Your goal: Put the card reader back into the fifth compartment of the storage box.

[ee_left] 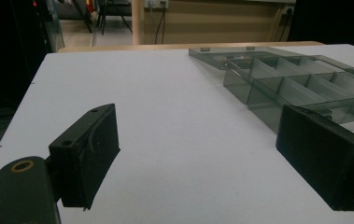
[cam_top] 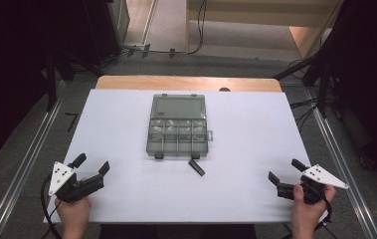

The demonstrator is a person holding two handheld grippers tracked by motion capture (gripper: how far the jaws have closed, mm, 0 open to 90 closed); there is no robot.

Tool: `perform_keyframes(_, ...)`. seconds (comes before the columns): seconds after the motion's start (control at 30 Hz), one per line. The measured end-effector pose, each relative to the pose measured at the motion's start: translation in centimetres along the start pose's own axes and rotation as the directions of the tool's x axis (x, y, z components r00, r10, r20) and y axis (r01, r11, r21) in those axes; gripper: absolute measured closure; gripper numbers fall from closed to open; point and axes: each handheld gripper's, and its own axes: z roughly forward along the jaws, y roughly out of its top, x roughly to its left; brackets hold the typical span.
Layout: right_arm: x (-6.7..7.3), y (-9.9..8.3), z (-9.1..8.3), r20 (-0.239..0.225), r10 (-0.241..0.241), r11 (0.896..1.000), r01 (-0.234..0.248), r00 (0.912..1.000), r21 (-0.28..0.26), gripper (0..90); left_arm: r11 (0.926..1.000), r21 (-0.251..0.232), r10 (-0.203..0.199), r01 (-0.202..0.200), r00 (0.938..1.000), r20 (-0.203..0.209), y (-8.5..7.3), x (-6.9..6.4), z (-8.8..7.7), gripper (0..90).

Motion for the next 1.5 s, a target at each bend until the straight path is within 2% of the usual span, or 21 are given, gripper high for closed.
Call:
perform_keyframes(0.2, 0.6, 0.6, -0.1, -0.008, -0.013, 1.000, 0.013, 0.9999, 0.005, 0.0, 1.0000, 0.000, -0.003, 0.003, 1.0000, 0.001, 0.0, 0.0, 0.0, 13.6)
perform_keyframes(0.23, 1.0, 0.9, -0.1, -0.010, -0.034, 0.999, 0.034, 0.9994, 0.011, 0.0, 1.0000, 0.000, -0.006, 0.006, 1.0000, 0.001, 0.0, 0.0, 0.0, 13.6)
perform_keyframes(0.33, 1.4, 1.3, 0.1, -0.014, -0.050, 0.999, 0.050, 0.9987, 0.017, 0.0, 1.0000, 0.000, -0.006, 0.006, 1.0000, 0.001, 0.0, 0.1, 0.0, 13.6)
perform_keyframes(0.47, 2.5, 2.1, 0.6, -0.046, -0.073, 0.997, 0.074, 0.9963, 0.033, 0.0, 1.0000, -0.001, -0.002, 0.002, 1.0000, 0.002, 0.0, 0.0, 0.0, 13.5)
perform_keyframes(0.53, 2.7, 2.3, 0.7, -0.047, -0.070, 0.997, 0.072, 0.9964, 0.039, 0.0, 1.0000, 0.000, 0.000, 0.000, 1.0000, 0.001, 0.0, 0.0, 0.0, 13.6)
perform_keyframes(0.77, 4.0, 3.8, 1.5, -0.105, -0.095, 0.994, 0.101, 0.9899, 0.045, 0.0, 1.0000, 0.002, 0.006, -0.006, 1.0000, -0.001, 0.0, -0.1, 0.0, 13.5)
perform_keyframes(1.5, 8.0, 7.1, 4.3, -0.206, -0.155, 0.982, 0.173, 0.9663, 0.073, 0.0, 1.0000, 0.000, 0.005, -0.005, 1.0000, 0.001, 0.0, -0.1, 0.0, 13.6)
